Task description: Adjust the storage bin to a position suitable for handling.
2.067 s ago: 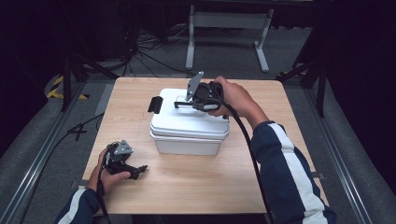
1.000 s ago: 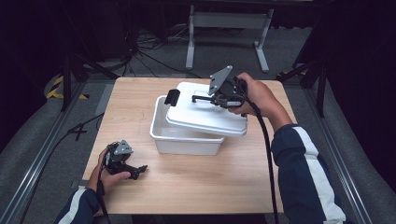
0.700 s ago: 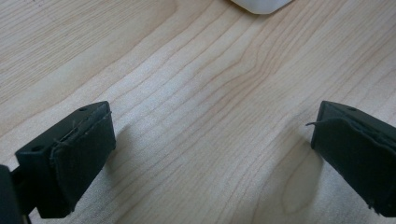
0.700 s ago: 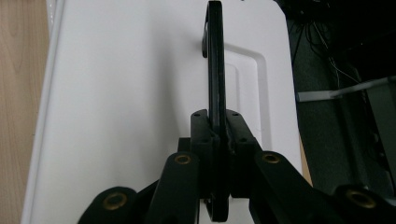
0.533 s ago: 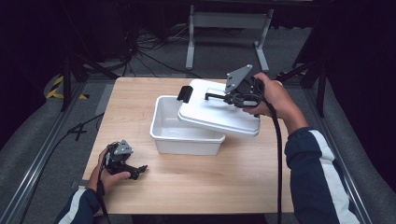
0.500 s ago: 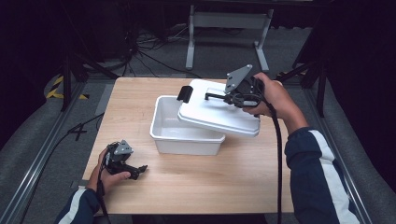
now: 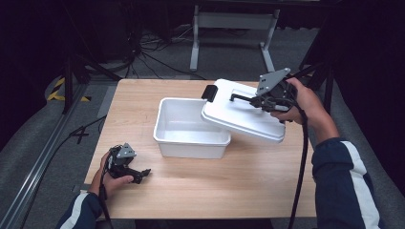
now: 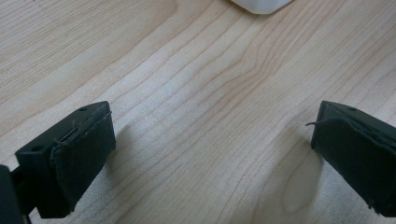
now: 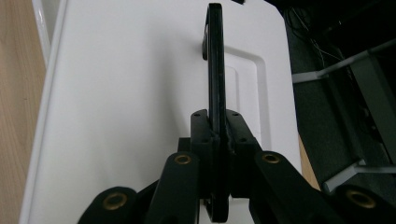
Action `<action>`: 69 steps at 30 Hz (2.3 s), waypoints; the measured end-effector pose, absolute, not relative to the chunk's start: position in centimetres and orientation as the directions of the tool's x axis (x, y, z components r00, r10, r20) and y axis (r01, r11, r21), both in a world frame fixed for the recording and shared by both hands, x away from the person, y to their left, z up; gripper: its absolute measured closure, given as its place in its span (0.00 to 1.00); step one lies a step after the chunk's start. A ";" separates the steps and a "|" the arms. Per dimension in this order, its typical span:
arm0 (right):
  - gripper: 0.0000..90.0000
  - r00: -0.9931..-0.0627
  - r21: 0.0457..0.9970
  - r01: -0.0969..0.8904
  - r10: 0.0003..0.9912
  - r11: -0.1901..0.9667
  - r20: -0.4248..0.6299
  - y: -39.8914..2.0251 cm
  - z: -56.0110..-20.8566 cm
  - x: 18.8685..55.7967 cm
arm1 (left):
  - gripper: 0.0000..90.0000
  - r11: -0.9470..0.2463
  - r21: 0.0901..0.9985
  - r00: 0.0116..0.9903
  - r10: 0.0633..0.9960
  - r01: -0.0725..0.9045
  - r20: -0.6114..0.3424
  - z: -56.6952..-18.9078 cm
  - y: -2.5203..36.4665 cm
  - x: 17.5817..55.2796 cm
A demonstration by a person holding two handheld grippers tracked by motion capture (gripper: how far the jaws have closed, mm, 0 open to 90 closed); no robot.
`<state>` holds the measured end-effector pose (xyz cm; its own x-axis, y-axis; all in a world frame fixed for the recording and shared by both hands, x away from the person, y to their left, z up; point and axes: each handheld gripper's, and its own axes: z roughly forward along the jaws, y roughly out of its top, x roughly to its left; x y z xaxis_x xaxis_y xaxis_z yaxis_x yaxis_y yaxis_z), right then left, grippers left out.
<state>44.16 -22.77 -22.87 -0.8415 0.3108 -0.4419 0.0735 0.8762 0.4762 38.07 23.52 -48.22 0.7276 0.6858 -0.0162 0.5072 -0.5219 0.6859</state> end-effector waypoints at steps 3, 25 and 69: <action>0.94 -0.837 0.482 0.089 0.328 0.871 -0.438 -24.1 -22.9 43.9 | 0.00 -0.522 0.686 0.728 0.686 0.507 -0.016 -48.2 23.5 38.1; 0.94 -0.795 0.507 0.204 0.444 0.837 -0.413 -30.8 -24.7 43.1 | 0.00 -0.525 0.684 0.729 0.684 0.506 -0.014 -48.2 23.5 38.1; 0.94 -0.800 0.476 0.346 0.519 0.809 -0.300 -32.5 -35.5 46.7 | 0.00 -0.526 0.684 0.730 0.684 0.506 -0.014 -48.2 23.5 38.1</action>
<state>46.70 -32.47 -35.45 -0.8001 0.5192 -0.3004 0.3462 0.8087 0.4755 38.08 23.54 -48.21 0.7296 0.6837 -0.0139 0.5056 -0.5257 0.6841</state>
